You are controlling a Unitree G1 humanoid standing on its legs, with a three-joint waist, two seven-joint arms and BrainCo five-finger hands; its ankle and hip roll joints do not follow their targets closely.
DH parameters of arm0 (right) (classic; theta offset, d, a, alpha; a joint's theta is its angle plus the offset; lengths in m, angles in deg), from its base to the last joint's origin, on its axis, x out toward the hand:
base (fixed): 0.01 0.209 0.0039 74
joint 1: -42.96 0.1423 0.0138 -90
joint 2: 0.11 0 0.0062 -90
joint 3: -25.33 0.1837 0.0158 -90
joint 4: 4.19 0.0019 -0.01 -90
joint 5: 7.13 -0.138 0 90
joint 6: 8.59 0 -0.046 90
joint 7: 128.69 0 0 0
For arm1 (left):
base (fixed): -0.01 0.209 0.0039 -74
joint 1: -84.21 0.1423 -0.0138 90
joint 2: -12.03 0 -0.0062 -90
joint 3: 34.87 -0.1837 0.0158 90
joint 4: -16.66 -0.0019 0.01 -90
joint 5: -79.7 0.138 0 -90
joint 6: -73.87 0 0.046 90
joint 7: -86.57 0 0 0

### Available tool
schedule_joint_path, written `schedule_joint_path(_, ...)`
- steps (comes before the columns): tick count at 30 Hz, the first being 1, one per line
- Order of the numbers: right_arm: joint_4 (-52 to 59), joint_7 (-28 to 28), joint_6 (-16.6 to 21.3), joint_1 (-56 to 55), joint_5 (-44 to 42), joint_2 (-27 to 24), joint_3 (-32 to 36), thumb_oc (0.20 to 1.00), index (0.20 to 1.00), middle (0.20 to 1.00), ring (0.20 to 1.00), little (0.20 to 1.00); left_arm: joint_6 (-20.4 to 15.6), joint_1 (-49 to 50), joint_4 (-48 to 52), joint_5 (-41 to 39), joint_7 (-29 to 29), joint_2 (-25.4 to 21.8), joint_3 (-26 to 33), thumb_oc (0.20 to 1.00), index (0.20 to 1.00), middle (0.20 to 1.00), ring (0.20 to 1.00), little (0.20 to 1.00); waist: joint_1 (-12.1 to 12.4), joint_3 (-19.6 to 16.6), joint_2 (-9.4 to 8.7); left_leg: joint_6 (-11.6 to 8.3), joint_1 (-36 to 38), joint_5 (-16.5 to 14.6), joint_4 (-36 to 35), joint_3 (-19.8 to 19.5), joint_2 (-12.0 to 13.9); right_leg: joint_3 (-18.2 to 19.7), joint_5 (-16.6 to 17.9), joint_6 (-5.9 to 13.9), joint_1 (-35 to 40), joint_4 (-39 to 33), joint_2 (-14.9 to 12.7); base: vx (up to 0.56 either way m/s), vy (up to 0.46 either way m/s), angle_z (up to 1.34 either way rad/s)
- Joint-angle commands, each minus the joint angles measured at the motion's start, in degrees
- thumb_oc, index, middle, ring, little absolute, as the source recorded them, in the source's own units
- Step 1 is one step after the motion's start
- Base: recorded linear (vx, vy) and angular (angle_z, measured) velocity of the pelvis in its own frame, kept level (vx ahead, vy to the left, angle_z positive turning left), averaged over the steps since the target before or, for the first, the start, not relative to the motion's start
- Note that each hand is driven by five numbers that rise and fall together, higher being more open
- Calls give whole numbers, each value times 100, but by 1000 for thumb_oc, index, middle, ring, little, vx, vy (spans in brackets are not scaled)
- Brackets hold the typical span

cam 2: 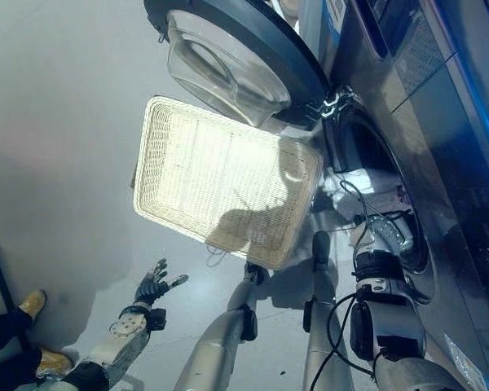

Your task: Put the clothes into the washing machine.

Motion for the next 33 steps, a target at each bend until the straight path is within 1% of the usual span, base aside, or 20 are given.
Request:
schedule_joint_path(1, 565, 4, 215, -114, 52, -2055, 60, 1000, 1000, 1000, 1000, 1000, -42, 94, -191, -195, -14, 45, 129, 1000, 1000, 1000, 1000, 1000, -442, -35, 388, -147, -449, -467, 1074, -348, -261, -540, -905, 1, 39, 1030, 310, 8, -35, 8)
schedule_joint_path(2, 90, 103, -243, 0, 52, -2038, -58, 1000, 1000, 1000, 1000, 1000, -75, 106, -194, -154, -32, 88, 65, 1000, 1000, 1000, 1000, 1000, -381, -35, 453, -144, -495, -448, 1088, -363, -268, -556, -965, -37, 12, 1102, 315, 21, -29, 6)
schedule_joint_path(4, 90, 103, -243, 0, 52, -2038, -58, 1000, 1000, 1000, 1000, 1000, -75, 106, -194, -154, -32, 88, 65, 1000, 1000, 1000, 1000, 1000, -381, -35, 453, -144, -495, -448, 1088, -363, -268, -556, -965, -37, 12, 1102, 315, 26, -37, 7)
schedule_joint_path(6, -1290, 474, -1298, 276, 52, -2228, -377, 1000, 1000, 1000, 1000, 1000, -85, 104, -253, -91, -66, 141, -123, 1000, 1000, 1000, 1000, 1000, -264, -35, 585, -146, -561, -459, 1155, -408, -313, -636, -1123, -88, -51, 1326, 273, 74, -85, 13)
schedule_joint_path(7, -1582, 477, -1506, 320, 207, -2314, -502, 1000, 1000, 1000, 1000, 1000, -68, 117, -234, -103, -57, 128, -176, 1000, 1000, 1000, 1000, 1000, -256, -35, 601, -149, -528, -501, 1161, -424, -334, -643, -1204, -87, -30, 1386, 269, 35, -50, 16)
schedule_joint_path(8, -1632, 435, -1546, 361, 313, -2337, -520, 1000, 1000, 1000, 1000, 1000, -61, 98, -224, -109, -51, 126, -174, 1000, 1000, 1000, 1000, 1000, -250, -35, 612, -144, -580, -457, 1158, -423, -329, -651, -1153, -96, -77, 1378, 276, 29, -25, 23)
schedule_joint_path(10, -1807, -89, -1641, 470, 1050, -2424, -688, 1000, 1000, 1000, 1000, 1000, -31, 128, -170, -142, -57, 77, -219, 1000, 1000, 1000, 1000, 1000, -225, -35, 635, -138, -576, -494, 1179, -433, -340, -651, -1226, -108, -78, 1433, 275, 19, -27, 19)
schedule_joint_path(12, -1894, -145, -1885, 509, 1247, -2451, -724, 1000, 1000, 1000, 1000, 1000, -27, 132, -137, -147, -49, 48, -239, 1000, 1000, 1000, 1000, 1000, -207, -35, 639, -135, -638, -464, 1193, -444, -336, -670, -1180, -108, -132, 1437, 269, -11, -51, 8)
schedule_joint_path(13, -2169, -92, -2443, 619, 1436, -2591, -823, 1000, 1000, 1000, 1000, 1000, 5, 128, -75, -171, -62, -52, -273, 1000, 1000, 1000, 1000, 1000, -181, -35, 622, -118, -669, -463, 1203, -462, -349, -690, -1166, -116, -160, 1442, 290, 4, -75, 7)
schedule_joint_path(14, -2284, -3, -2767, 611, 1512, -2639, -839, 1000, 1000, 1000, 1000, 1000, 11, 141, -59, -169, -55, -72, -295, 1000, 1000, 1000, 1000, 1000, -178, -35, 609, -116, -636, -502, 1206, -479, -362, -693, -1206, -105, -132, 1458, 289, 16, -91, 7)
schedule_joint_path(15, -2356, -103, -2977, 637, 1631, -2688, -967, 1000, 1000, 1000, 1000, 1000, 24, 130, -20, -196, -67, -132, -293, 1000, 1000, 1000, 1000, 1000, -167, -35, 593, -104, -653, -494, 1200, -477, -362, -694, -1192, -115, -158, 1455, 312, 15, -43, 8)
schedule_joint_path(18, -2399, -55, -3023, 605, 1487, -2755, -955, 1000, 1000, 1000, 1000, 1000, -42, 169, -25, -175, -93, -161, -251, 1000, 1000, 1000, 1000, 1000, -173, -35, 550, -96, -698, -508, 1210, -483, -340, -691, -1194, -109, -214, 1484, 340, 1, -54, 6)
schedule_joint_path(22, -2513, -326, -2768, 548, 1921, -2741, -838, 1000, 1000, 1000, 1000, 1000, -79, 135, -27, -178, -85, -151, -304, 1000, 1000, 1000, 1000, 1000, -175, -35, 530, -86, -727, -518, 1226, -506, -343, -685, -1195, -104, -239, 1513, 375, 4, -26, -1)
schedule_joint_path(24, -2527, -608, -2897, 571, 2219, -2725, -845, 1000, 1000, 1000, 1000, 1000, -56, 93, 0, -186, -53, -132, -314, 1000, 1000, 1000, 1000, 1000, -166, -35, 540, -75, -783, -473, 1224, -500, -336, -689, -1133, -111, -291, 1491, 386, 0, 0, 0)
schedule_joint_path(26, -2527, -588, -2963, 574, 2069, -2701, -875, 1000, 1000, 1000, 1000, 1000, -45, 94, 13, -190, -39, -114, -329, 1000, 1000, 1000, 1000, 1000, -166, -35, 544, -77, -751, -512, 1227, -491, -337, -676, -1190, -114, -270, 1512, 389, 0, 0, 0)
schedule_joint_path(27, -2513, -468, -2960, 573, 1873, -2682, -875, 1000, 1000, 1000, 1000, 1000, -46, 96, 12, -188, -39, -110, -323, 1000, 1000, 1000, 1000, 1000, -164, -35, 542, -77, -760, -514, 1231, -493, -336, -678, -1190, -114, -279, 1515, 390, 0, 0, 0)
schedule_joint_path(30, -2403, 725, -2854, 303, 781, -2477, -706, 1000, 1000, 1000, 1000, 1000, -67, 118, -1, -204, -44, -104, -302, 1000, 1000, 1000, 1000, 1000, -188, -35, 518, -89, -763, -509, 1204, -498, -324, -683, -1184, -102, -270, 1489, 390, 0, 0, 0)
schedule_joint_path(31, -2368, 867, -2851, 261, 687, -2435, -688, 1000, 1000, 1000, 1000, 1000, -66, 119, 2, -203, -40, -101, -302, 1000, 1000, 1000, 1000, 1000, -191, -35, 516, -89, -763, -508, 1202, -495, -325, -682, -1180, -101, -272, 1486, 391, -7, 12, 3)
schedule_joint_path(32, -2258, 1203, -2838, 141, 503, -2282, -639, 1000, 1000, 1000, 1000, 1000, -67, 114, -5, -199, -24, -69, -292, 1000, 1000, 1000, 1000, 1000, -207, -35, 512, -95, -763, -504, 1188, -483, -319, -671, -1173, -96, -275, 1474, 396, 0, 0, 0)
schedule_joint_path(33, -2242, 1246, -2831, 144, 476, -2264, -632, 1000, 1000, 1000, 1000, 1000, -69, 98, -6, -198, -24, -69, -280, 1000, 1000, 1000, 1000, 1000, -200, -35, 514, -92, -811, -459, 1185, -475, -310, -675, -1116, -105, -317, 1453, 404, 0, 0, 0)
